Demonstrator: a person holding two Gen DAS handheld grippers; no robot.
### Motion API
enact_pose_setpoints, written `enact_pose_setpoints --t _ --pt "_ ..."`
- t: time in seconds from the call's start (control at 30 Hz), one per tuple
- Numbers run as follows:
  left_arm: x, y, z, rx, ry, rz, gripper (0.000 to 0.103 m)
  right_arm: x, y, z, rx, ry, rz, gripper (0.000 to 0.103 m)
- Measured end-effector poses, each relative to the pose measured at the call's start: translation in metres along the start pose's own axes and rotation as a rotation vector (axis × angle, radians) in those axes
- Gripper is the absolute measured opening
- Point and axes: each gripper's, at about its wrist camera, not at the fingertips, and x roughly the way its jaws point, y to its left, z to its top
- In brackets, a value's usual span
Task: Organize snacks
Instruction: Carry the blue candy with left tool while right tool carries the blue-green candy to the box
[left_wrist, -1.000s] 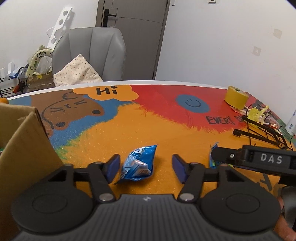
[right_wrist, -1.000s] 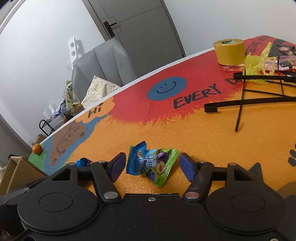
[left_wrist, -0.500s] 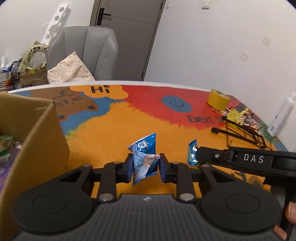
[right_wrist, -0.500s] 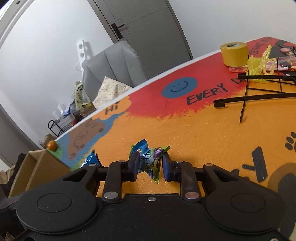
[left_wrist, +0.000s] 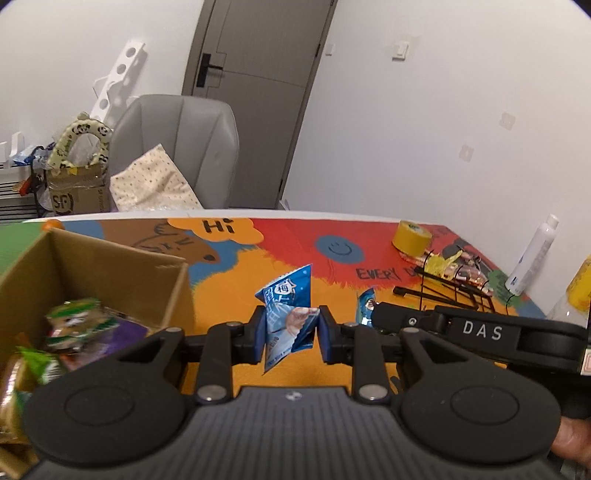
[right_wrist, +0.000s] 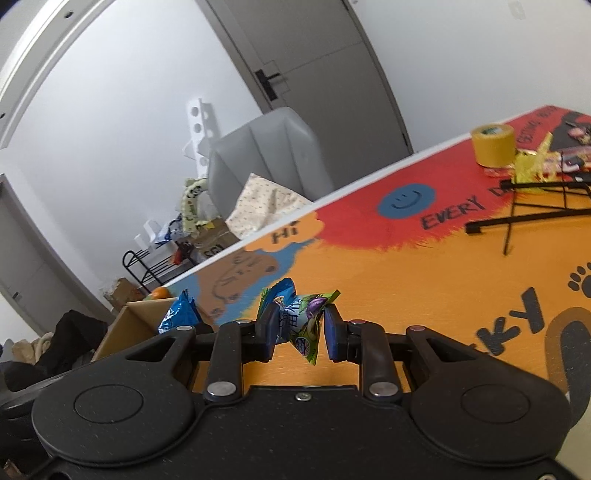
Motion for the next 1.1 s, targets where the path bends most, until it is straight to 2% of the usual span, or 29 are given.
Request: enact_pose_setpoints --t 0.6,0.83,1.1 --pt "-0.084 0.055 0.005 -0.05 -0.086 0.055 0.027 -0.022 0.077 -0.019 -0.072 -0.01 0.076 0.024" --pt "-0.098 0.083 0.01 -0.064 -0.091 0.076 0.027 -0.011 0.108 -0.022 -0.122 0.012 0.101 0.024" --pt "-0.1 0.123 0.002 -0.131 -0.056 0.115 0.027 0.01 0.133 -0.028 -0.147 0.042 0.13 0.024"
